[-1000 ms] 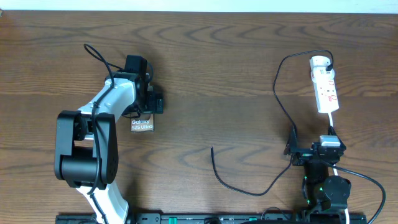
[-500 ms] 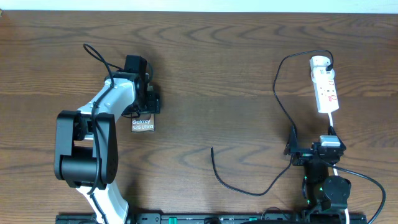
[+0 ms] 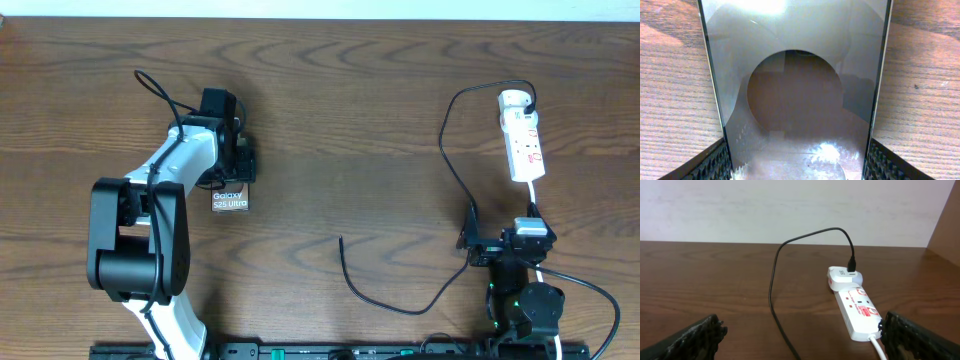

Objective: Plug charger to phone and switch on socket
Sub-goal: 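Lower the left gripper and grasp the phone's top edge, then lift the phone with the left gripper and tilt it upright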

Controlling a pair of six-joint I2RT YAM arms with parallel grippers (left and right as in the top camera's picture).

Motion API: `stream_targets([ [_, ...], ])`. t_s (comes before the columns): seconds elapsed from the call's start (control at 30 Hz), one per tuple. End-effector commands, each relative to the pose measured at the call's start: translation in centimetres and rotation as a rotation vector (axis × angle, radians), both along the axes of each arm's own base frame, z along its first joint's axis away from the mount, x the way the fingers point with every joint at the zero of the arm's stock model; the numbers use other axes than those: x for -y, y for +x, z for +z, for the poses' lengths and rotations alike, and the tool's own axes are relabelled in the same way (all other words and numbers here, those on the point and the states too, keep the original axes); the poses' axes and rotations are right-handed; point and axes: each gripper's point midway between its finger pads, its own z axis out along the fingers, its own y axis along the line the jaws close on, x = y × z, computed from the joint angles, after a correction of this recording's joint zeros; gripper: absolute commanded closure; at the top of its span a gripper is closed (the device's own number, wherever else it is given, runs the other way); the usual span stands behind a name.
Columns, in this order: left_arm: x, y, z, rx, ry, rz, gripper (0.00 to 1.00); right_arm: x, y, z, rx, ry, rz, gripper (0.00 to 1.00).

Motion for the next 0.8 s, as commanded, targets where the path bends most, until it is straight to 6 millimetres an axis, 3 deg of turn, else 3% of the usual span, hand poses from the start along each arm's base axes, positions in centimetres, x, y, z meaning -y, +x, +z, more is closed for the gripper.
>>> stream_targets([
  [0.0, -0.3, -0.6, -1.0, -0.03, 0.016, 0.005, 0.36, -0.2, 0.0, 0.0, -0.001, -0.012, 0.011, 0.01],
  [0.2, -0.3, -0.5, -1.0, -0.024, 0.016, 0.005, 0.52, -0.2, 0.0, 0.0, -0.001, -0.012, 0.011, 0.01],
  [0.5, -0.3, -0.1, -0.7, -0.007, 0.013, 0.005, 0.9, -0.2, 0.0, 0.0, -0.001, -0.012, 0.011, 0.01],
  [0.63, 0.1, 0.8, 0.5, 0.026, -0.008, 0.003, 0.92, -0.2, 0.0, 0.0, -0.001, -0.012, 0.011, 0.01],
  [0.77, 1.2, 2.1, 2.9, 0.095, -0.07, -0.007, 0.92, -0.2, 0.0, 0.0, -0.001, -0.012, 0.011, 0.01],
])
